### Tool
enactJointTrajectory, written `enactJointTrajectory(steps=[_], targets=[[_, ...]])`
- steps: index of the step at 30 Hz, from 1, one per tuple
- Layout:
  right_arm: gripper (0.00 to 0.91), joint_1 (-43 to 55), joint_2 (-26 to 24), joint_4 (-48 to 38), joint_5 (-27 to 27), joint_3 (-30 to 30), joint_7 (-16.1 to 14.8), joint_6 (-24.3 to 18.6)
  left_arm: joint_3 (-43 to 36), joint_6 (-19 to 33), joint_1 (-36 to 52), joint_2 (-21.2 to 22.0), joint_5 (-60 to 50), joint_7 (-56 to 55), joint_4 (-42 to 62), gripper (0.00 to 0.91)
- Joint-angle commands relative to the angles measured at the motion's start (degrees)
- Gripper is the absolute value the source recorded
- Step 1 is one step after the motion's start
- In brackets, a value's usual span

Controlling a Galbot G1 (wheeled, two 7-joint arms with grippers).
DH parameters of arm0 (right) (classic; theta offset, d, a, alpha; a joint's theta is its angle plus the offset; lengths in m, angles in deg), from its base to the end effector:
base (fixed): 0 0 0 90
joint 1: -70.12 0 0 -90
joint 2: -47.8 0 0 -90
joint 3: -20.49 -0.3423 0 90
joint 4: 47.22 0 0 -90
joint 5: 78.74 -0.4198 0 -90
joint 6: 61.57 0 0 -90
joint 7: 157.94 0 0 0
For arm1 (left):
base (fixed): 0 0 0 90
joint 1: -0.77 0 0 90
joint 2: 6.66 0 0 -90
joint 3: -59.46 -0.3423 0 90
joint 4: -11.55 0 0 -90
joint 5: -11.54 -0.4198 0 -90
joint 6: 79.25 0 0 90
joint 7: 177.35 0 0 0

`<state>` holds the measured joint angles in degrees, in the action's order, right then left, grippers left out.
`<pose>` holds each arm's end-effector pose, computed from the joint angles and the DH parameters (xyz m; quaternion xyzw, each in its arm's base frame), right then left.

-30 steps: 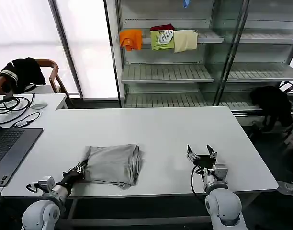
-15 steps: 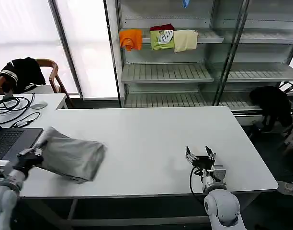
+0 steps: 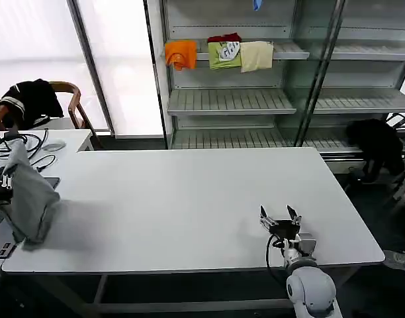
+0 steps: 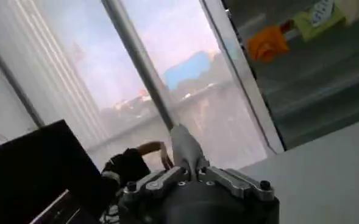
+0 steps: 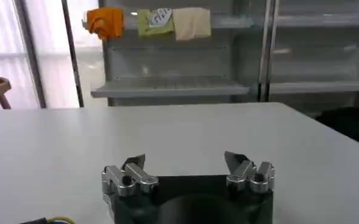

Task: Fold and organize the clothes.

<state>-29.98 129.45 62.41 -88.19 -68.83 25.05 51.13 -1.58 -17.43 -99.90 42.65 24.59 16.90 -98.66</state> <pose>0.3542 -0.0246 -0.2661 0.0072 -0.9930 -0.0038 0.1176 0.3341 0.2733 -0.0886 0.0630 -0.9657 -0.2365 0.0865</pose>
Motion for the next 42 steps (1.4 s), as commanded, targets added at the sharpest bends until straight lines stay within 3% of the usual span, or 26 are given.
enactJointTrajectory(steps=[1,4,6,15,23,24,25,30,35,40,42], targets=[[0.907,-1.4,-0.1,-0.4,-0.1,-0.2,-0.1,-0.6,-21.6,8.1,-3.6,21.7,-19.3,-1.9,-3.7,0.020],[0.907,-1.6,0.1,-0.9,0.0,-0.4,0.1,-0.7,-31.7,9.4,-2.8,28.4,-23.5,-4.6,-0.6,0.020],[0.907,-1.7,0.1,-1.0,0.1,-0.6,0.2,-0.8,-36.0,9.0,-1.4,30.7,-23.2,-6.4,0.2,0.020],[0.907,-2.7,-0.6,0.4,-1.1,-1.8,0.2,-0.5,-43.6,5.4,5.6,32.7,-10.7,-12.0,3.2,0.020],[0.907,-1.5,0.6,1.0,-2.3,-0.3,0.0,-1.0,-53.1,7.7,9.9,39.5,-11.0,-12.0,9.9,0.030],[0.907,-1.3,0.9,1.1,-2.4,-0.3,-0.1,-1.0,-53.6,8.0,10.3,39.8,-11.9,-12.2,10.5,0.695],[0.907,-1.1,1.3,1.3,-2.6,0.0,-0.1,-1.0,-54.4,8.3,10.6,41.7,-12.5,-12.3,11.3,0.907],[0.907,-1.1,1.9,2.1,-3.3,1.9,-1.5,-0.5,-54.2,9.9,11.0,42.2,-12.5,-12.9,10.4,0.907],[0.907,0.2,5.0,3.0,-9.6,5.1,0.6,3.3,-50.7,12.7,12.2,40.4,-8.7,-19.8,5.2,0.907],[0.907,3.4,9.0,0.1,-15.5,9.8,1.7,6.7,-44.7,10.5,12.3,35.6,-0.7,-21.1,-2.2,0.907],[0.907,4.9,10.8,-2.1,-20.8,12.1,2.6,9.3,-40.3,9.4,11.8,31.8,2.4,-21.0,-5.2,0.907]])
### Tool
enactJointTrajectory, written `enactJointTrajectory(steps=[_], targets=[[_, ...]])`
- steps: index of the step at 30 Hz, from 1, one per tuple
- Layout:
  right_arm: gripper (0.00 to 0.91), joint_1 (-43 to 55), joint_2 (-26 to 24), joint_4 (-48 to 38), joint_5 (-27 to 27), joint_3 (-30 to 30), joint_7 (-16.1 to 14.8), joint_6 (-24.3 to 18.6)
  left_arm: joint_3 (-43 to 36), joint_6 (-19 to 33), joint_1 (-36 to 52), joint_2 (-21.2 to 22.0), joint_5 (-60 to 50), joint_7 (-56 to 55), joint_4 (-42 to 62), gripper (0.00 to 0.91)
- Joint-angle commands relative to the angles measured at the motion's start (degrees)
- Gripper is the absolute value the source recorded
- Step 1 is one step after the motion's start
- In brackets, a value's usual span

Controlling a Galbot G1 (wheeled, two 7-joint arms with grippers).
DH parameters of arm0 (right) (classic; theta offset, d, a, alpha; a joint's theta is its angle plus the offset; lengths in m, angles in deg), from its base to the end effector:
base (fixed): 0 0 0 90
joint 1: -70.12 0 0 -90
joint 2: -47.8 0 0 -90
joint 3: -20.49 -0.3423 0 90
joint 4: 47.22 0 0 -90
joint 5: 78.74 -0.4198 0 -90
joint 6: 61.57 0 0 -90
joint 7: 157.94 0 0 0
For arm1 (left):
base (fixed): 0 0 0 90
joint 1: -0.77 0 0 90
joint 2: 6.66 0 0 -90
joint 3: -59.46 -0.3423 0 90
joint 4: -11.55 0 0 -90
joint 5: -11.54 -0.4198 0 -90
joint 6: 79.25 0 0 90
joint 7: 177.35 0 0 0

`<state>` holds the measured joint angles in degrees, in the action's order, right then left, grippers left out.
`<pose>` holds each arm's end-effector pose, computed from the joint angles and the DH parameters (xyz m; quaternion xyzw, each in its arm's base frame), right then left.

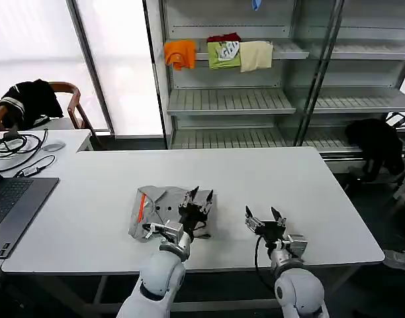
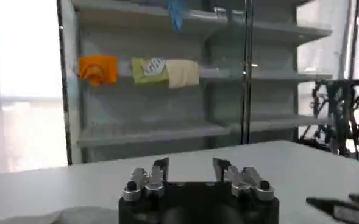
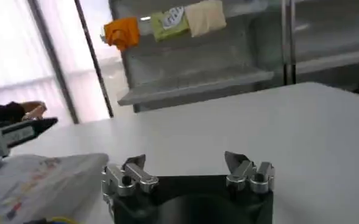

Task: Fold and organize the clothes.

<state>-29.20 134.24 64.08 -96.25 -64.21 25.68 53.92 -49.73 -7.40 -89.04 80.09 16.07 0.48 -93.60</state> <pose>0.3533 0.0243 -0.2522 0.0646 -0.9832 -0.1114 0.1295 0.3835 -0.1198 -0.2385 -0.1580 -0.9868 0.0041 0.0356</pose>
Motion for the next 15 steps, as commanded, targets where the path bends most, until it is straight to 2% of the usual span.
enactJointTrajectory(steps=[1,5,7,9,10,15], targets=[[0.907,4.6,6.5,-4.3,-13.2,7.8,2.2,7.4,9.2,-1.0,0.6,-6.6,11.6,-4.4,-11.0,0.907],[0.907,6.1,8.1,-7.9,-15.4,10.5,4.0,7.7,19.2,-2.0,-2.1,-13.7,16.5,-5.0,-13.0,0.907],[0.907,6.5,7.9,-8.9,-17.0,11.6,4.0,7.6,22.3,-2.4,-4.1,-14.6,19.4,-4.9,-13.7,0.907],[0.050,6.9,7.3,-10.0,-18.6,12.8,4.7,7.6,26.3,-2.8,-6.8,-14.5,21.9,-4.4,-15.0,0.907],[0.000,6.9,7.3,-10.2,-18.8,13.0,4.8,7.6,27.2,-2.8,-7.4,-14.2,22.2,-4.2,-15.2,0.907],[0.000,6.6,7.6,-10.4,-18.7,12.9,5.3,7.6,29.0,-2.8,-9.4,-11.6,22.4,-4.4,-15.1,0.907]])
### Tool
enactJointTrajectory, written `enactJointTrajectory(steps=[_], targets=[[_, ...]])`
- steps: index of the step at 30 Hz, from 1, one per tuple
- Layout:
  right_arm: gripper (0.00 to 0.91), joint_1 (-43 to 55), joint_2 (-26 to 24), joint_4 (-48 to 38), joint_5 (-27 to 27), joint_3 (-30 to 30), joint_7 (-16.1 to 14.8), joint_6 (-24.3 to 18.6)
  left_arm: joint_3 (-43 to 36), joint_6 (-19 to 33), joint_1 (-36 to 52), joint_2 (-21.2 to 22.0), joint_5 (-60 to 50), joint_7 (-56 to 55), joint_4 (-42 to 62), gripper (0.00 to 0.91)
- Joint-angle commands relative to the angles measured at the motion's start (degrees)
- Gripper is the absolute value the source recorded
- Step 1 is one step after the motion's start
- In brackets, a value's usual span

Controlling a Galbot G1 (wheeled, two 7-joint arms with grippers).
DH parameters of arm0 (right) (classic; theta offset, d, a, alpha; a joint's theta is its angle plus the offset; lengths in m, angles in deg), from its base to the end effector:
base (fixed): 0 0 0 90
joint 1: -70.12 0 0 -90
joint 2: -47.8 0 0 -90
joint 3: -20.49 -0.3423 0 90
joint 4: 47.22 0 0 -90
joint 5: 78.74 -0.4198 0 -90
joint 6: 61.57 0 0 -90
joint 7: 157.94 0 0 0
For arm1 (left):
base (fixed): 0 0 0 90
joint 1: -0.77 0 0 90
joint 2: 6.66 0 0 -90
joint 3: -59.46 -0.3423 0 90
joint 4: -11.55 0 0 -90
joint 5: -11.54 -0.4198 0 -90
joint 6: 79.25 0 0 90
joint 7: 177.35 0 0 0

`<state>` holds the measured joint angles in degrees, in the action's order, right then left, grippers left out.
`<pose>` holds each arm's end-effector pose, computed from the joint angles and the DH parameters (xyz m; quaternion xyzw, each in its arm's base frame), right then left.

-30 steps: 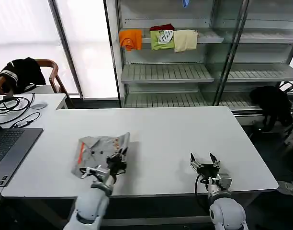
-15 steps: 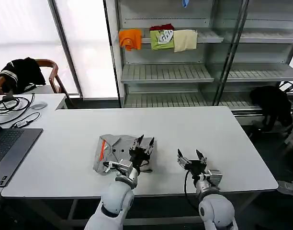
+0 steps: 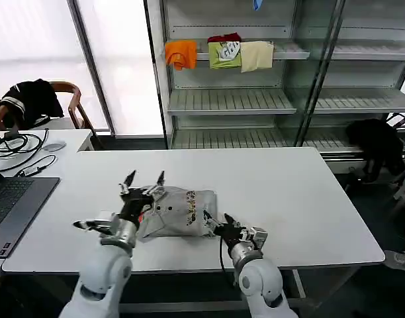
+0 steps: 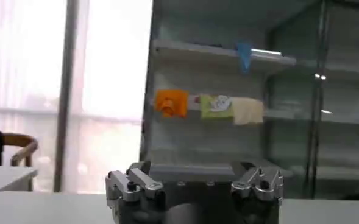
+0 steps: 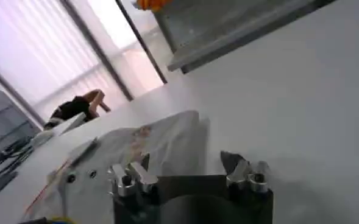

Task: Fold and organize the clothes.

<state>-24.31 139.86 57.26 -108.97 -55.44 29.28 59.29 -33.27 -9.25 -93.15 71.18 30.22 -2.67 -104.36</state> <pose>0.3750 0.1073 -0.2634 0.1517 -0.9364 -0.2341 0.2131 0.3654 0.0159 -0.1845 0.0434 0.9979 -0.0488 0.0016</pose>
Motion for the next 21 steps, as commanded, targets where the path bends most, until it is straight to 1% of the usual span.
enactJointTrajectory(steps=[1,7,10,12,14,15,17,20,21], targets=[[0.000,1.6,1.9,-3.3,-6.1,3.9,2.1,2.2,12.4,-1.1,-5.2,-2.0,8.3,-1.4,-4.2,0.907],[0.000,0.7,2.0,-1.2,-6.3,2.1,2.6,2.0,11.5,-1.8,-4.6,-1.1,8.0,-1.5,-3.9,0.907],[0.000,0.1,1.9,0.2,-6.2,1.5,2.7,0.9,11.2,-2.0,-4.6,-1.1,7.9,-1.5,-3.5,0.907],[0.000,0.0,1.0,1.2,-5.6,1.4,2.5,-1.7,11.1,-2.0,-4.5,-1.0,7.9,-1.5,-3.0,0.907],[0.000,0.1,0.2,1.9,-5.3,1.3,3.0,-4.1,11.1,-2.0,-4.5,-0.9,7.9,-1.4,-2.5,0.907],[0.000,0.4,-0.5,2.7,-4.5,1.0,2.9,-6.8,11.1,-2.0,-4.6,-0.8,7.8,-1.4,-2.3,0.907],[0.000,0.9,-0.8,3.2,-3.5,0.4,3.1,-7.8,11.0,-2.0,-4.7,-0.7,7.8,-1.4,-2.1,0.907],[0.000,1.9,-1.5,3.9,-3.3,-1.1,3.7,-7.2,10.9,-2.2,-5.0,-0.5,7.5,-1.4,-1.9,0.907],[0.000,2.1,-2.3,4.4,-3.5,-1.7,4.0,-6.0,10.9,-2.4,-5.1,-0.4,7.6,-1.4,-1.9,0.907]])
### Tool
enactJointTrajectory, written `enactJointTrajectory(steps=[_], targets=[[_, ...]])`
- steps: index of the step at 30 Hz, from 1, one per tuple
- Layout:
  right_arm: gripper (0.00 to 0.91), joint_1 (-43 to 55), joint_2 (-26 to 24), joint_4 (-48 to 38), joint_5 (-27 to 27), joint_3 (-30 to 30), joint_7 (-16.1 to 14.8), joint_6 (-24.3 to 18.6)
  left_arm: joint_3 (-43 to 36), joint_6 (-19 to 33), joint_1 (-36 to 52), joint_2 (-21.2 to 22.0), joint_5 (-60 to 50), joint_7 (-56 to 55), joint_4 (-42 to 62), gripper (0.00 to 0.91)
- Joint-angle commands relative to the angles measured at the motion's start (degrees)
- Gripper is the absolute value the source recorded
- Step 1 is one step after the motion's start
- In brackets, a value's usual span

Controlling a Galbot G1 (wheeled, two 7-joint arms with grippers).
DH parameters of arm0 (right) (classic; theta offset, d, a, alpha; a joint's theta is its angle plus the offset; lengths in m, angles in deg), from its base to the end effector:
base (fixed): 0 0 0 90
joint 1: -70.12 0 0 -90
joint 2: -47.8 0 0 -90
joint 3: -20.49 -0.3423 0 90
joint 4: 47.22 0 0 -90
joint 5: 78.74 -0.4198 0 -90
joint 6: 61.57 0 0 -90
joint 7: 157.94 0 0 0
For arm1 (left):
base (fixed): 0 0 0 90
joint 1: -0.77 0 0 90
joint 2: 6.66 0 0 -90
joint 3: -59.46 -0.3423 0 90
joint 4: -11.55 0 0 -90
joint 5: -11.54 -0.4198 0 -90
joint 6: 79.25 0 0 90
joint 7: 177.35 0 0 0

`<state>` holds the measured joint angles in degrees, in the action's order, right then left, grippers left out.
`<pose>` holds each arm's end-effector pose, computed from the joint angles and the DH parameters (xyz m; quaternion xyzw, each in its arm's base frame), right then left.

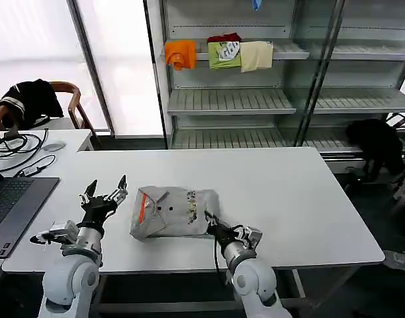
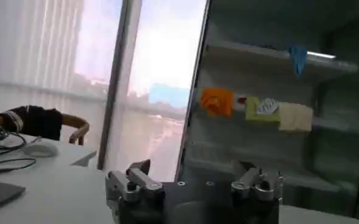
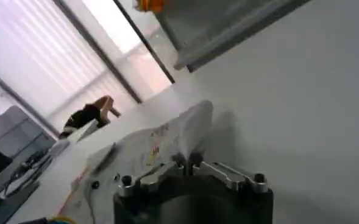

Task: Fold and organize the clothes.

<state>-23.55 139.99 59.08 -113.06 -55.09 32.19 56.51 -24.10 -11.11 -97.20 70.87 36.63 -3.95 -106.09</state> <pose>0.3753 0.1088 -0.2450 0.1413 -0.9354 -0.2688 0.1811 0.3472 0.0726 -0.1850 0.0211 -0.9957 0.0886 0.0184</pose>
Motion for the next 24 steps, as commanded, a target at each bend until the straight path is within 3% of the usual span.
enactJointTrajectory(steps=[1,6,12,13,16,19,22,24], targets=[[0.000,1.3,-2.8,2.9,0.6,-2.2,1.2,-2.7,1.8,-0.6,-1.1,0.0,1.2,0.0,-0.2,0.907],[0.000,-1.1,-7.5,5.3,-0.3,-2.5,1.2,-0.7,1.7,-0.8,-1.7,0.0,0.9,0.5,-0.2,0.907],[0.030,-2.3,-8.8,5.2,0.0,-3.6,0.8,-0.1,1.3,-0.9,-1.9,0.5,0.5,0.6,-0.3,0.907],[0.907,-2.3,-8.8,5.2,0.1,-3.7,0.7,0.1,1.3,-0.9,-2.0,0.5,0.5,0.7,-0.4,0.907],[0.907,-2.7,-9.5,4.6,5.8,-3.8,-1.8,-0.7,1.1,-0.7,-2.8,0.7,0.2,1.3,-0.8,0.907],[0.907,-3.0,-9.5,4.5,10.5,-3.9,-2.1,-0.7,1.2,-0.7,-3.5,0.8,0.1,1.6,-1.1,0.907],[0.907,-3.6,-9.4,3.4,22.9,-3.8,-3.4,-3.3,1.3,-0.6,-4.0,0.7,0.0,2.1,-1.3,0.907],[0.907,-4.0,-9.5,3.2,27.3,-3.9,-3.4,-4.4,1.4,-0.3,-4.6,0.5,-0.6,3.0,-1.6,0.907]])
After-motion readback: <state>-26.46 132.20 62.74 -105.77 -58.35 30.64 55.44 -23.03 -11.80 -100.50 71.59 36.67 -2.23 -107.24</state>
